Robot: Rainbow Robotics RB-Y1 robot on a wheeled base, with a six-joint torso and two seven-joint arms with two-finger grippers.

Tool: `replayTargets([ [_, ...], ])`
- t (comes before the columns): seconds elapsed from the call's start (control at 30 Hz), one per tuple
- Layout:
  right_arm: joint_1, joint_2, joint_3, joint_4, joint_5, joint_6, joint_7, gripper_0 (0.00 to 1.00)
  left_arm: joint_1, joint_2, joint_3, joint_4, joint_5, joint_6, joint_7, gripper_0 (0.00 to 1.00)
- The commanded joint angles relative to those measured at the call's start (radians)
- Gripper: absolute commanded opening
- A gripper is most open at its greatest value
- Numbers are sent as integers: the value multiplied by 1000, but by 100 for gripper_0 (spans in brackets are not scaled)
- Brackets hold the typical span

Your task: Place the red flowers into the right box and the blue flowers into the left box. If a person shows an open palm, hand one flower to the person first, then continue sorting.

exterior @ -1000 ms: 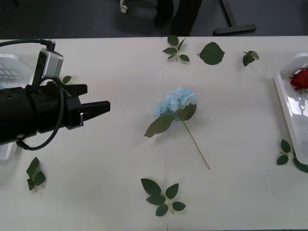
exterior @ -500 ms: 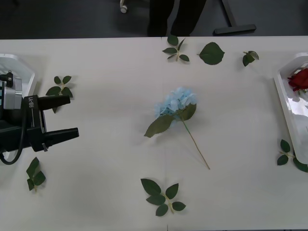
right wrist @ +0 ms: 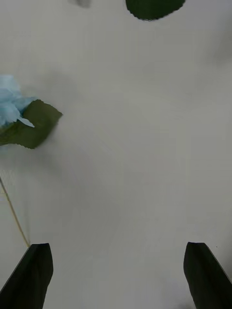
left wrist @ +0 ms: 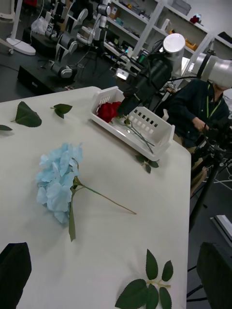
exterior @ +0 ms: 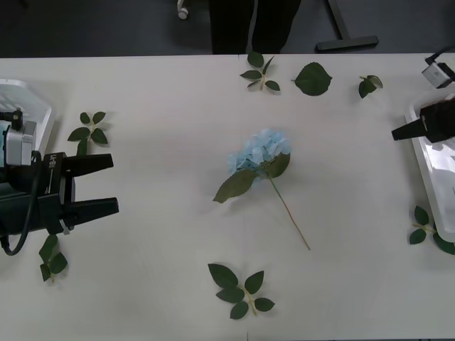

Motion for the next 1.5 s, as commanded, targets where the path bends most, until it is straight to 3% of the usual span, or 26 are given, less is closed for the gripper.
replayTargets([
  [0.03, -1, -49, 102, -198, 62, -38, -151, 83, 24, 38, -24, -1, 44, -10, 45, 100],
  [0.4, -1, -44, 301, -652, 364, -138, -727, 88, 23, 38, -24, 0, 44, -10, 45, 100],
  [0.63, 0, 38, 410, -767, 631, -139, -928, 89, 23, 38, -24, 0, 44, -10, 45, 100],
  [0.83, 0, 169, 478, -758, 855, -130, -1060, 89, 23, 38, -24, 0, 44, -10, 45, 100],
  [0.97, 0, 245, 484, -736, 894, -115, -1085, 89, 23, 38, -24, 0, 44, -10, 45, 100],
  [1.27, 0, 339, 522, -721, 987, -61, -1085, 89, 23, 38, -24, 0, 44, -10, 45, 100],
  [1.5, 0, 374, 574, -635, 1038, -110, -1076, 89, 23, 38, -24, 0, 44, -10, 45, 100],
])
